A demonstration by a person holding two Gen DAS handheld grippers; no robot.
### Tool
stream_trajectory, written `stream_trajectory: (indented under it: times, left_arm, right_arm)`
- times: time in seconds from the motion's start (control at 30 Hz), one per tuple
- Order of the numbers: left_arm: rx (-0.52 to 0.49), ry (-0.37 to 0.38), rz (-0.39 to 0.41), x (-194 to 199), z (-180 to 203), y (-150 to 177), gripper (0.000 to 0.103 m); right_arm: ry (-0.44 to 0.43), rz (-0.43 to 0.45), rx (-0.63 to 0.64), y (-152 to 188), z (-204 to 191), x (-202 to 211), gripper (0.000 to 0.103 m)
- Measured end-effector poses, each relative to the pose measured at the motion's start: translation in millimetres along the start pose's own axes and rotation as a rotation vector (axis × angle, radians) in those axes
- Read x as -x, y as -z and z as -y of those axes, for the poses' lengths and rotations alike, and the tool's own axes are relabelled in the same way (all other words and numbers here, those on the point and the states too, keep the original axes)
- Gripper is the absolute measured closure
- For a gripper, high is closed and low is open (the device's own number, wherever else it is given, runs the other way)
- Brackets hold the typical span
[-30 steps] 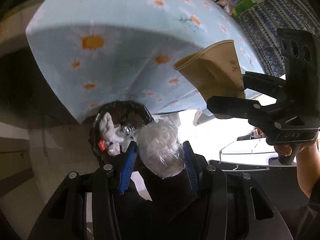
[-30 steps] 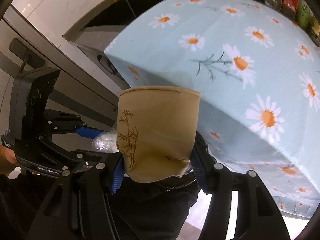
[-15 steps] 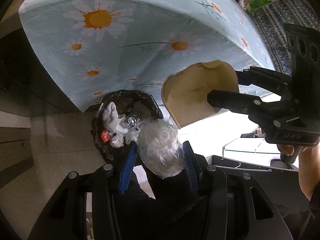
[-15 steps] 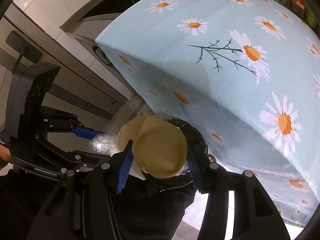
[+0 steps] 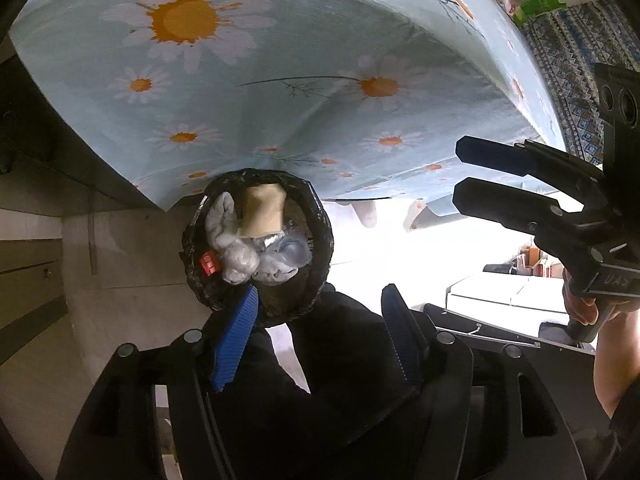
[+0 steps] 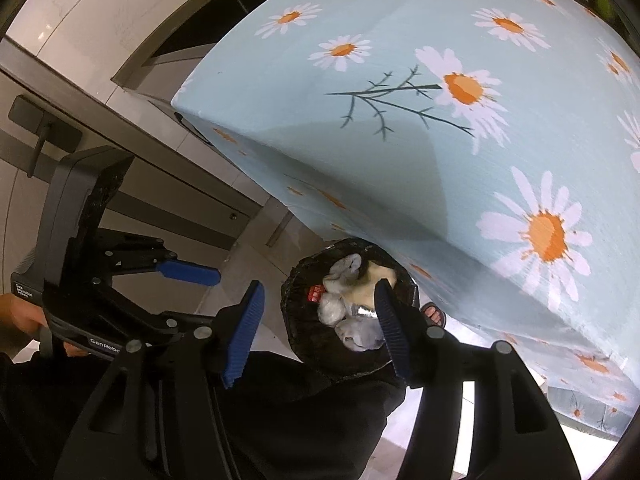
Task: Collect trash
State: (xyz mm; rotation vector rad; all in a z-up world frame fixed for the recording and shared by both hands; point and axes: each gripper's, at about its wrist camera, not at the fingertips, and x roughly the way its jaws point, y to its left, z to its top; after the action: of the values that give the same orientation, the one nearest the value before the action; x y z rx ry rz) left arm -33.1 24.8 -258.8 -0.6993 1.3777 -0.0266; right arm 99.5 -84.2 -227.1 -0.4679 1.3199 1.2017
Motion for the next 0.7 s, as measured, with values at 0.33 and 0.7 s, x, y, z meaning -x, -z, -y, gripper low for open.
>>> stream_trajectory:
  times: [0.33,0.7]
  left_arm:
    - [-0.03,0.007,0.013,12.7,-1.0,4.1,0.041]
    - [-0.083,0.012,0.067,46.7,10.5,0.4,0.041]
  right_arm:
    - [0.047,-0.001,-0.026,13.1,-16.3,9.3,0.044]
    - [0.095,0.067,-0.104,29.0,-33.9,41.7,0.04]
